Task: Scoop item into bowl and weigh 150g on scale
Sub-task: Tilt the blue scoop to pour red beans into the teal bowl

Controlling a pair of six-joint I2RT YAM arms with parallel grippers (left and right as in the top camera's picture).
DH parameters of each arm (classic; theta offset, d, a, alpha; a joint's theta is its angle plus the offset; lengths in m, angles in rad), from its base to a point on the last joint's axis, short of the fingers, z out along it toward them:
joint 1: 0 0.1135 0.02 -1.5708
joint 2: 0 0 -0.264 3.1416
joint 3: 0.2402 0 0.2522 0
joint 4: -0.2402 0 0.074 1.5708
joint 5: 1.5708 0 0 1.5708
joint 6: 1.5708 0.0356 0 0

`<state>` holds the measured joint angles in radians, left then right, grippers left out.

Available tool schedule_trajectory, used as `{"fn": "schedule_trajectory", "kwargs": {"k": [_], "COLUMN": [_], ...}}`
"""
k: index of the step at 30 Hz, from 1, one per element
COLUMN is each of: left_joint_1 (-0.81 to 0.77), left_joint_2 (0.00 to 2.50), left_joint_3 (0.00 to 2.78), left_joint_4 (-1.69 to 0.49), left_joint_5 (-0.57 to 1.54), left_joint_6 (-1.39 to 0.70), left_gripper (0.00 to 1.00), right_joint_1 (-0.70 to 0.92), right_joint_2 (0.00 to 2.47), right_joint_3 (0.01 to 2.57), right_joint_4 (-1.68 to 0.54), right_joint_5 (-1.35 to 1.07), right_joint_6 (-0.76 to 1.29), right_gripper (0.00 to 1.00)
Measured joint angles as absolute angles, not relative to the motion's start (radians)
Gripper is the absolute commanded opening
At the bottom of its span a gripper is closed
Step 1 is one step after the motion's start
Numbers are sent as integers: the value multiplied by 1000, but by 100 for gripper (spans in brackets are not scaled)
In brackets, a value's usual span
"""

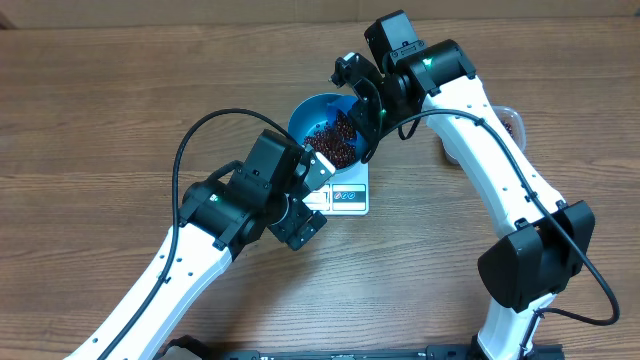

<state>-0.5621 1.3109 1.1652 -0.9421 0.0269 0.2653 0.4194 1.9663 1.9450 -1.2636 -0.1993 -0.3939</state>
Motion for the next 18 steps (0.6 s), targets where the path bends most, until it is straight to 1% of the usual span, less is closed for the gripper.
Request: {"fn": "schedule_trajectory", "kwargs": {"k": [10, 18], "left_joint_1": [-562, -562], "left_joint_2": [1311, 1311], "left_joint_3": [1165, 1165], "left_joint_4": [-942, -942], "left_joint_5": [27, 27], "left_joint_6": [265, 265], "left_gripper": [99, 100], "right_joint_1": [428, 476], "right_joint_2": [1966, 1966], "right_joint_3": [1945, 1945], "right_joint_4": [-1240, -1223], "right_joint_5": [-145, -83], "right_joint_6": [-408, -420], "right_gripper": [4, 4]}}
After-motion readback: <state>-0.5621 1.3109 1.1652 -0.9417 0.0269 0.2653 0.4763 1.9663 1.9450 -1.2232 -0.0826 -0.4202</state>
